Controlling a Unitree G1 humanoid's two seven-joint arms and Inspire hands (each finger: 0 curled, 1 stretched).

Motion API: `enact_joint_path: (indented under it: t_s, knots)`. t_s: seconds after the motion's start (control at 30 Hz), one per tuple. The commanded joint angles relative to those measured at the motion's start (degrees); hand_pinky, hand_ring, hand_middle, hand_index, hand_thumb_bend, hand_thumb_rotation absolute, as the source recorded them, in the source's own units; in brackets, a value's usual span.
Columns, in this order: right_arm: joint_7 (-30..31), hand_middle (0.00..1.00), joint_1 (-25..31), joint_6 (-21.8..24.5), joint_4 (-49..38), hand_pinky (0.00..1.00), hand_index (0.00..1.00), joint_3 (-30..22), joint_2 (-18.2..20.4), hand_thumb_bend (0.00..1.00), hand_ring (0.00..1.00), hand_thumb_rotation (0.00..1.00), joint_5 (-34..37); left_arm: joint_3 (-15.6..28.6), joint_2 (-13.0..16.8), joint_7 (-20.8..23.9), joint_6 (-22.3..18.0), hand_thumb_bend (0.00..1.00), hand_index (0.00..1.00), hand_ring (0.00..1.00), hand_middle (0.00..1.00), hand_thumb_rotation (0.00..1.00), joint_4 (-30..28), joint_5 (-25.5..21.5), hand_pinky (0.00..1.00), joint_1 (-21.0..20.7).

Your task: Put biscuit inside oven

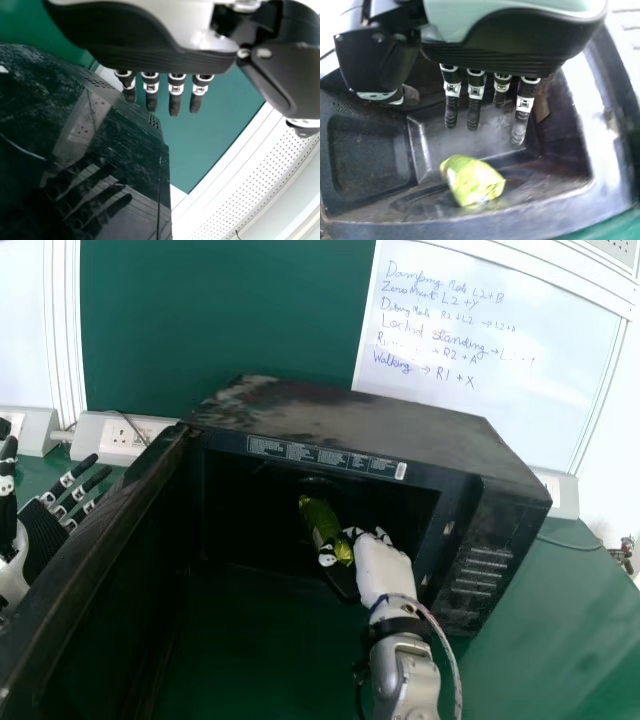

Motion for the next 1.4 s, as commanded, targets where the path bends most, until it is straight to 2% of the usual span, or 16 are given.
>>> enact_joint_path:
  t_s: [0.0, 0.13, 0.2, 0.3, 0.4, 0.6, 0.77, 0.93, 1.03, 1.17, 1.27, 1.37]
  knots:
    - [1.6, 0.83, 1.4, 0.7, -2.6, 0.69, 0.78, -1.5, -0.2, 0.46, 0.80, 0.00, -1.2, 0.0, 0.4, -0.6, -0.4, 0.62, 1.00, 1.00, 1.00, 0.16, 0.3, 0.8, 1.00, -0.7]
    - [2.7, 0.85, 3.7, -0.3, -6.4, 0.71, 0.82, -3.0, -0.6, 0.50, 0.81, 0.00, -1.7, 0.2, 0.5, -1.2, -0.2, 0.63, 1.00, 1.00, 1.00, 0.16, 0.9, 1.0, 1.00, -0.9]
    - [2.7, 0.83, 5.7, -1.4, -8.7, 0.68, 0.84, -4.3, -0.6, 0.53, 0.78, 0.00, -0.9, 0.2, 0.8, -1.6, -0.1, 0.62, 1.00, 1.00, 1.00, 0.16, 1.3, 1.3, 1.00, -1.0]
    - [3.0, 0.83, 8.3, -3.1, -11.9, 0.67, 0.86, -5.9, -0.7, 0.54, 0.78, 0.00, 0.3, 0.3, 1.0, -2.3, 0.0, 0.63, 1.00, 1.00, 1.00, 0.16, 2.2, 1.5, 1.00, -1.3]
    - [2.2, 0.83, 11.8, -5.9, -15.5, 0.65, 0.85, -8.0, -0.6, 0.55, 0.78, 0.00, 2.2, 0.3, 1.0, -2.8, 0.0, 0.64, 1.00, 1.00, 1.00, 0.15, 2.7, 1.9, 1.00, -1.5]
    - [-2.6, 0.78, 21.0, -16.7, -20.8, 0.61, 0.80, -15.8, 0.9, 0.58, 0.72, 0.01, 15.0, 0.4, 1.4, -2.5, 0.1, 0.64, 1.00, 1.00, 1.00, 0.15, 2.7, 3.0, 1.00, -1.7]
    - [-4.4, 0.78, 28.9, -24.1, -24.2, 0.63, 0.78, -22.1, 3.2, 0.58, 0.74, 0.00, 26.9, 0.9, 2.3, -2.7, 0.8, 0.60, 1.00, 1.00, 1.00, 0.16, 3.8, 3.6, 1.00, -2.1]
    - [-7.4, 0.76, 35.8, -31.6, -24.6, 0.64, 0.76, -26.0, 3.8, 0.58, 0.73, 0.00, 32.3, 1.0, 3.2, -2.4, 1.6, 0.58, 1.00, 1.00, 1.00, 0.12, 4.3, 4.2, 1.00, -2.7]
    - [-9.3, 0.76, 38.2, -35.4, -23.4, 0.65, 0.76, -28.0, 5.2, 0.58, 0.73, 0.00, 35.6, 0.9, 4.0, -2.7, 2.2, 0.60, 1.00, 1.00, 1.00, 0.10, 4.9, 4.7, 1.00, -2.9]
    - [-11.3, 0.76, 39.5, -37.9, -22.2, 0.65, 0.75, -30.6, 6.6, 0.57, 0.73, 0.00, 38.6, 0.7, 4.7, -3.0, 2.3, 0.71, 0.98, 1.00, 1.00, 0.08, 5.3, 5.5, 1.00, -3.2]
    - [-12.0, 0.77, 39.7, -38.0, -21.8, 0.66, 0.75, -32.6, 7.9, 0.56, 0.74, 0.00, 41.4, 0.6, 4.9, -3.7, 3.0, 0.72, 0.98, 1.00, 0.99, 0.07, 6.2, 5.3, 1.00, -3.7]
    - [-12.6, 0.77, 39.7, -37.6, -21.8, 0.66, 0.76, -34.1, 8.5, 0.55, 0.74, 0.00, 42.3, 0.5, 5.2, -3.8, 3.9, 0.68, 1.00, 1.00, 1.00, 0.05, 6.2, 5.2, 1.00, -3.8]
